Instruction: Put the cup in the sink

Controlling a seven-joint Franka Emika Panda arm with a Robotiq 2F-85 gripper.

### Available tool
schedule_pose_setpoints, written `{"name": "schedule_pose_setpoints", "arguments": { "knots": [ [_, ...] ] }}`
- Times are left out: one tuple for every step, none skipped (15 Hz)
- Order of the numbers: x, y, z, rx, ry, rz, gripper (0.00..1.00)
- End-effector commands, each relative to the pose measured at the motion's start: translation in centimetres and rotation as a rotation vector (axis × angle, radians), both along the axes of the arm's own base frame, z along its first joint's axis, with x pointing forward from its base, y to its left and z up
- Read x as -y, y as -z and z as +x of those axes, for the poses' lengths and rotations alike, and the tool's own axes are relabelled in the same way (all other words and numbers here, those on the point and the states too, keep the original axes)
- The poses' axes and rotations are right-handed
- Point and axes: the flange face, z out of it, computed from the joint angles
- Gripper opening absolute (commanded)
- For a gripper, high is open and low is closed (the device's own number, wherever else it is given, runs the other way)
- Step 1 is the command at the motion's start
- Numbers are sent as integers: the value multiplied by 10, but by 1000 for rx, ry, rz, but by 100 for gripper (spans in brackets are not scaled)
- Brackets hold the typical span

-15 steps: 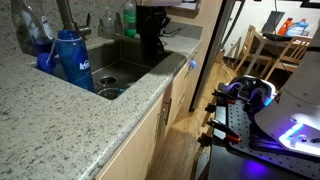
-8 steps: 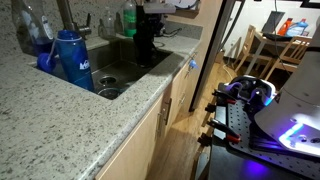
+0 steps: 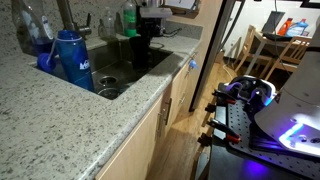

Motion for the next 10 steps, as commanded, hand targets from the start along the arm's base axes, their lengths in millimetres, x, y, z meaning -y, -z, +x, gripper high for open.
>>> {"name": "schedule_pose_setpoints", "arguments": {
  "knots": [
    [3, 1, 10, 39, -3, 44, 2],
    [4, 4, 12, 45, -3, 53, 2],
    [5, 7, 14, 47, -1, 59, 2],
    [6, 10, 16, 49, -1, 64, 2],
    [8, 14, 18, 50, 4, 67, 2],
    [9, 18, 19, 48, 8, 68, 2],
    [11, 22, 20, 46, 10, 66, 2],
    [14, 27, 22, 43, 10, 61, 2],
    [16, 31, 22, 40, 12, 58, 2],
    [18, 36, 24, 37, 13, 55, 2]
  ]
}}
